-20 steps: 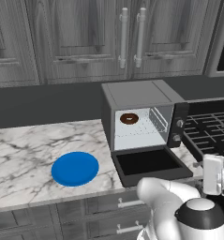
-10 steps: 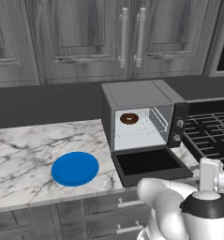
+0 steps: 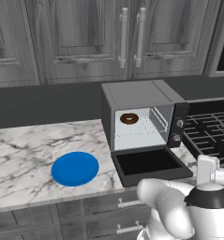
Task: Pick up the bagel from the plate, place it on the toaster oven rack, close the door, and set the timer.
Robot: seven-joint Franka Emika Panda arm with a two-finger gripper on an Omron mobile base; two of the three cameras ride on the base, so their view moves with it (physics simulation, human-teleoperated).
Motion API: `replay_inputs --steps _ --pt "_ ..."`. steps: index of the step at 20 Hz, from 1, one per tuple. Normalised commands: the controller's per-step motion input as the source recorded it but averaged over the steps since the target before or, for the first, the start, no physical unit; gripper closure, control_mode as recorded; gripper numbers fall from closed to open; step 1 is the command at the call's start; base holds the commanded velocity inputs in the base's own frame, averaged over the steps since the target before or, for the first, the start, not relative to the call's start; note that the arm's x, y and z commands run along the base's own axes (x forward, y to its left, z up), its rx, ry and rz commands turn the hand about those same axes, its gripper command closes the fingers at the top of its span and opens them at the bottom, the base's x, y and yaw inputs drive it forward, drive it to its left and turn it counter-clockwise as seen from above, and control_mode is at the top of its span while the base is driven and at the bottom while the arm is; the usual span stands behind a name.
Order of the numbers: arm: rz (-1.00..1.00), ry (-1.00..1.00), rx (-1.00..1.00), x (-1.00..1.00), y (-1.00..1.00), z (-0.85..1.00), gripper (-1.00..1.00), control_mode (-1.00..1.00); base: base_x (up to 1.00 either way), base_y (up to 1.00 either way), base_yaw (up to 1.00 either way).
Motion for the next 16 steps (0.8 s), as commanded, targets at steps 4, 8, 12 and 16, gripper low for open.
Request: replay_inputs --steps 4,8,12,16 --pt "0.00 0.00 0.03 0.26 0.00 -0.03 -1.00 -1.00 0.00 0.00 0.00" --pt "0.00 0.00 0.02 0.25 0.00 -0.01 -1.00 -1.00 0.00 0.00 0.00" --pt "0.00 0.00 0.03 0.17 0.00 0.00 -1.00 -1.00 0.00 0.00 0.00" --pt "0.00 0.00 0.04 0.07 0.00 0.00 -1.00 -1.00 0.00 0.00 0.00"
